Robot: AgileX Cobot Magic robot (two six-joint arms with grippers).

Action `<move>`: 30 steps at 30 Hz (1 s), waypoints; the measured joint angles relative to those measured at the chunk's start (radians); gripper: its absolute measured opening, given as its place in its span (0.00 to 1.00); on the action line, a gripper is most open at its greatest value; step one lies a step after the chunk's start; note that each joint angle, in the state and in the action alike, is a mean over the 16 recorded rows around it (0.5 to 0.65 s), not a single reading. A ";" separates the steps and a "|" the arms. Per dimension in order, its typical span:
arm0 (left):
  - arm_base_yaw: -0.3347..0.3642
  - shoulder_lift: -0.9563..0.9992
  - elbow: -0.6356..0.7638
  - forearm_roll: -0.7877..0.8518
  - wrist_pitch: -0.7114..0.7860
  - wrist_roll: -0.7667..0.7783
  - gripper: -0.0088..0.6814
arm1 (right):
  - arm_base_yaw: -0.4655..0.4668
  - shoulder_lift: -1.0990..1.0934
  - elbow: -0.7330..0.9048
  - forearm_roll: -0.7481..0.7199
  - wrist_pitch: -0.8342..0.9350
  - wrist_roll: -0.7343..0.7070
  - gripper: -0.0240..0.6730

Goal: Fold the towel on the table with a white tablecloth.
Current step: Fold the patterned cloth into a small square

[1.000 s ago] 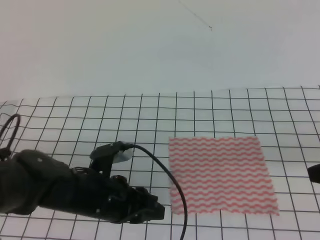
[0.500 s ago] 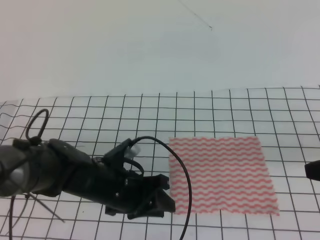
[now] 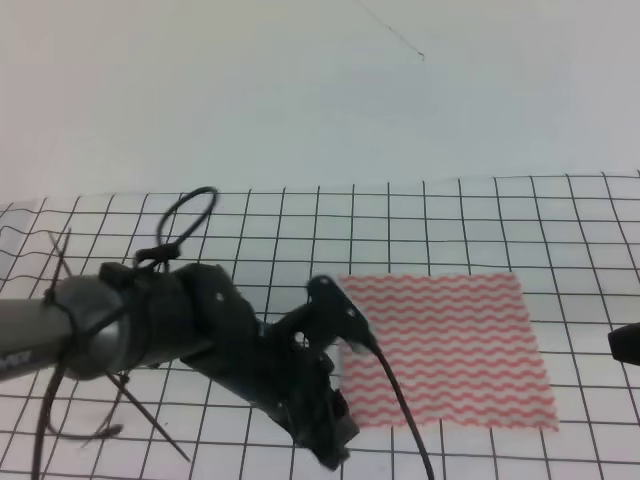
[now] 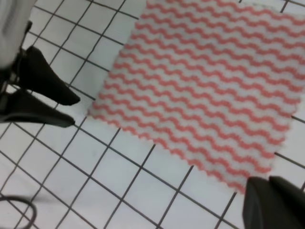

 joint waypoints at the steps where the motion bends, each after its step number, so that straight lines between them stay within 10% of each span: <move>1: -0.014 0.000 -0.009 0.042 -0.007 0.017 0.33 | 0.000 0.000 0.000 -0.001 0.000 -0.001 0.03; 11: -0.097 0.000 -0.048 0.301 -0.072 -0.043 0.33 | 0.000 0.001 0.000 -0.002 -0.001 -0.002 0.03; 30: -0.104 0.026 -0.049 0.231 -0.104 -1.050 0.33 | 0.000 0.001 0.000 0.005 0.005 0.004 0.03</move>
